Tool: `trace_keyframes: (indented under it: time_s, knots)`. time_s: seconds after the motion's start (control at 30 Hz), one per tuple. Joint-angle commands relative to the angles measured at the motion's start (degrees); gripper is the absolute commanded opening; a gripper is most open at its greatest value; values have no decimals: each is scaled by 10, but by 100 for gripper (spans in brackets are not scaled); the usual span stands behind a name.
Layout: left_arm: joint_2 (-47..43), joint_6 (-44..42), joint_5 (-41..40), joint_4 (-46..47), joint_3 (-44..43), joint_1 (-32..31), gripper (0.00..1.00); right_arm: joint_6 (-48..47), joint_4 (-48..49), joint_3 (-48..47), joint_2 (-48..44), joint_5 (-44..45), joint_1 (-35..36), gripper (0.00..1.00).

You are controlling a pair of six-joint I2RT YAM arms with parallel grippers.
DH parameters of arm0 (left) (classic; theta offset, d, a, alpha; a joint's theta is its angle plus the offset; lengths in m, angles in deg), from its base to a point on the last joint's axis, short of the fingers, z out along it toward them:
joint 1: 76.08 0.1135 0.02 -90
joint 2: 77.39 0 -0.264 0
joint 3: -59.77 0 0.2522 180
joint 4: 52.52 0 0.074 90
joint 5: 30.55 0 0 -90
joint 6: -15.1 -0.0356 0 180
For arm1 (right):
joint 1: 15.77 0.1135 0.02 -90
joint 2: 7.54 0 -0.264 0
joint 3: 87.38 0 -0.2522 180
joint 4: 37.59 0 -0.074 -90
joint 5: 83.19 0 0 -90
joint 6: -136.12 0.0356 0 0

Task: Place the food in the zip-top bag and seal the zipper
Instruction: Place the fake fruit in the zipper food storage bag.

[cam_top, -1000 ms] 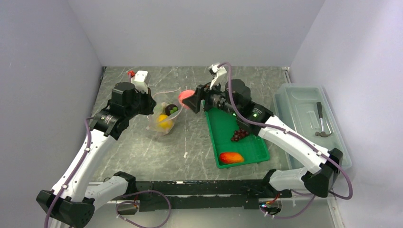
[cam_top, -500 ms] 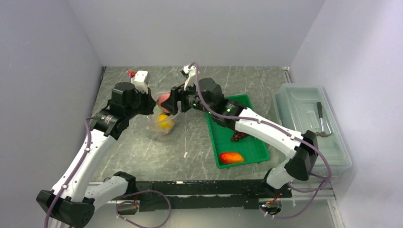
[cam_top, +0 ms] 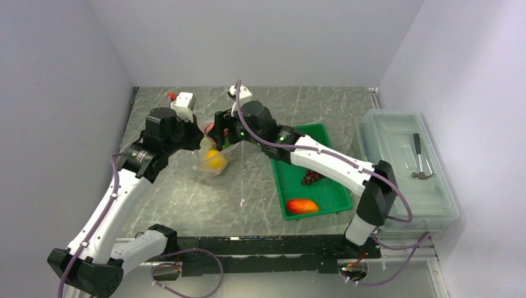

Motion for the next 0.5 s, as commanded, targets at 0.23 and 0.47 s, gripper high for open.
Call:
trace_keyframes:
  time_s: [0.23, 0.47]
  knots:
    - [-9, 5, 3, 13, -5, -1, 0, 3, -40, -51, 37, 42, 11, 56]
    - [-11, 6, -1, 13, -6, -1, 0, -6, -71, -66, 55, 24, 23, 64]
